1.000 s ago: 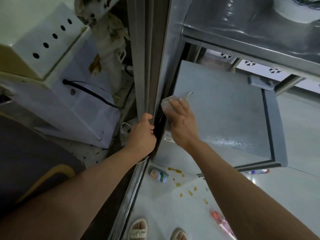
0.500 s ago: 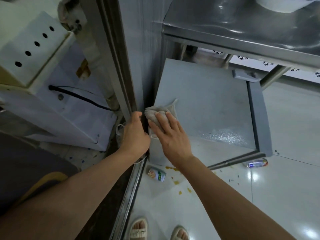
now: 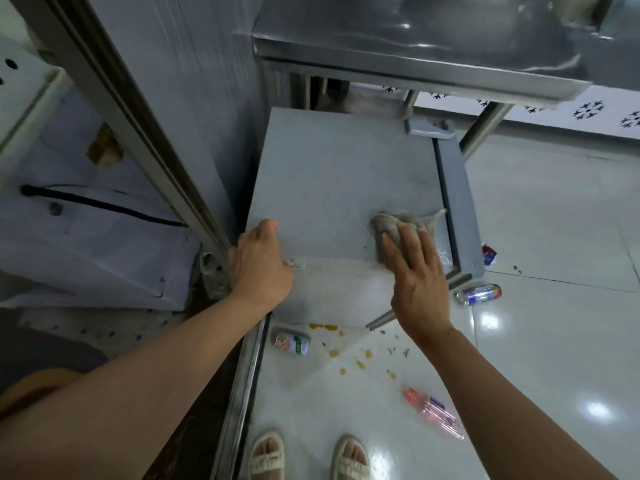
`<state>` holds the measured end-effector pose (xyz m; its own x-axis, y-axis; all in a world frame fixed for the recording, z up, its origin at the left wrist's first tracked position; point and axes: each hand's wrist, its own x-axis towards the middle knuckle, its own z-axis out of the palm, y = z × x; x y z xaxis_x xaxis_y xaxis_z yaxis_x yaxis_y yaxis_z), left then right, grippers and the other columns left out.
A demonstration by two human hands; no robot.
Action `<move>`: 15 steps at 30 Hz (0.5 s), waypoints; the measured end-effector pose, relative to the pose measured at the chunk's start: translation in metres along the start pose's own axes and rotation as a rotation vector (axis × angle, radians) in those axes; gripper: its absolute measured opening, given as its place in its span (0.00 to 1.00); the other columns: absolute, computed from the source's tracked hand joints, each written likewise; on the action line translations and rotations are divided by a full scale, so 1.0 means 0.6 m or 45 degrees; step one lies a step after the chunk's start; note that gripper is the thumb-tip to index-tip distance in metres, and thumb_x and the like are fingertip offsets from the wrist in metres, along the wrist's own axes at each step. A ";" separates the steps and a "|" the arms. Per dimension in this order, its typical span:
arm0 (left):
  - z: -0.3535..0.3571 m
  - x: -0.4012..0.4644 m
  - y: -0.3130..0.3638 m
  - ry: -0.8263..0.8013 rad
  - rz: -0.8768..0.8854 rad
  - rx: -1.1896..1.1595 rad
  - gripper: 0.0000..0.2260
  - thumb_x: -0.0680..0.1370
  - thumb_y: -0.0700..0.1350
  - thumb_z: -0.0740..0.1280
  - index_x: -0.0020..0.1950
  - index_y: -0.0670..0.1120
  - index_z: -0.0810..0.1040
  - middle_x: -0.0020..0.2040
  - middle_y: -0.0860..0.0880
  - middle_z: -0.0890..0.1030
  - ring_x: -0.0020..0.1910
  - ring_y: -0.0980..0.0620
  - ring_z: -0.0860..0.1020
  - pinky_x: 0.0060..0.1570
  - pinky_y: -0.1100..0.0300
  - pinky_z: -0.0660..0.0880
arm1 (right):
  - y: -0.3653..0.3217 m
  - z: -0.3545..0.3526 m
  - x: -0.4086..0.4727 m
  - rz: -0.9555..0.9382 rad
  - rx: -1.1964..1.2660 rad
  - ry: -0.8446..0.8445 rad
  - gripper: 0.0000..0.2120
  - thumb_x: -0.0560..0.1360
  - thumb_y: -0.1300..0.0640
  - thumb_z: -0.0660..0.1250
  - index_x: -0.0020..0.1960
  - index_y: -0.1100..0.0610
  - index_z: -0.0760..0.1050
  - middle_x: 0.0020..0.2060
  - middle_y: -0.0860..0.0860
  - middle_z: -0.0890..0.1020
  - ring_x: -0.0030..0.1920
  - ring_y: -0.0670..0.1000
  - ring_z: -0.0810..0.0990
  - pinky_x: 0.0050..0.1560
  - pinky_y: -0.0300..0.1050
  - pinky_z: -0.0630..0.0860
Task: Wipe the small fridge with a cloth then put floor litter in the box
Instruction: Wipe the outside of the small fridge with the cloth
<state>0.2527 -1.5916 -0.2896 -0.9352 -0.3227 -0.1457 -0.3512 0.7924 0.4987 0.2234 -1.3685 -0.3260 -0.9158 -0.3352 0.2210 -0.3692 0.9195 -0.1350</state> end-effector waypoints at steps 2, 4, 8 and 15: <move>0.004 -0.003 0.003 0.015 -0.019 0.082 0.22 0.72 0.35 0.63 0.65 0.44 0.66 0.64 0.43 0.72 0.65 0.41 0.67 0.63 0.47 0.64 | 0.028 -0.016 -0.009 0.194 0.008 -0.032 0.34 0.67 0.76 0.62 0.71 0.61 0.66 0.70 0.61 0.66 0.73 0.64 0.59 0.69 0.62 0.64; 0.009 -0.003 0.014 0.024 -0.006 0.120 0.23 0.72 0.36 0.64 0.66 0.44 0.66 0.64 0.43 0.72 0.65 0.42 0.67 0.63 0.48 0.62 | 0.029 -0.025 -0.005 0.318 0.051 -0.049 0.33 0.68 0.74 0.60 0.72 0.61 0.65 0.71 0.60 0.64 0.73 0.64 0.57 0.71 0.62 0.61; 0.030 0.001 0.062 -0.067 0.074 0.045 0.23 0.73 0.35 0.62 0.67 0.44 0.64 0.64 0.42 0.72 0.64 0.41 0.69 0.64 0.48 0.64 | -0.049 -0.008 0.028 0.187 0.135 -0.081 0.28 0.72 0.69 0.54 0.72 0.59 0.66 0.73 0.58 0.63 0.74 0.62 0.55 0.74 0.57 0.56; 0.053 0.014 0.117 -0.073 0.077 0.133 0.21 0.73 0.36 0.63 0.64 0.44 0.65 0.63 0.42 0.73 0.62 0.39 0.70 0.58 0.45 0.70 | 0.008 -0.008 0.011 -0.071 0.149 -0.107 0.26 0.75 0.65 0.50 0.72 0.58 0.66 0.72 0.57 0.66 0.74 0.63 0.59 0.73 0.54 0.57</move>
<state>0.2189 -1.5223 -0.2833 -0.9548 -0.2447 -0.1685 -0.2940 0.8600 0.4170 0.2162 -1.3656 -0.3205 -0.9017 -0.4054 0.1507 -0.4311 0.8705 -0.2377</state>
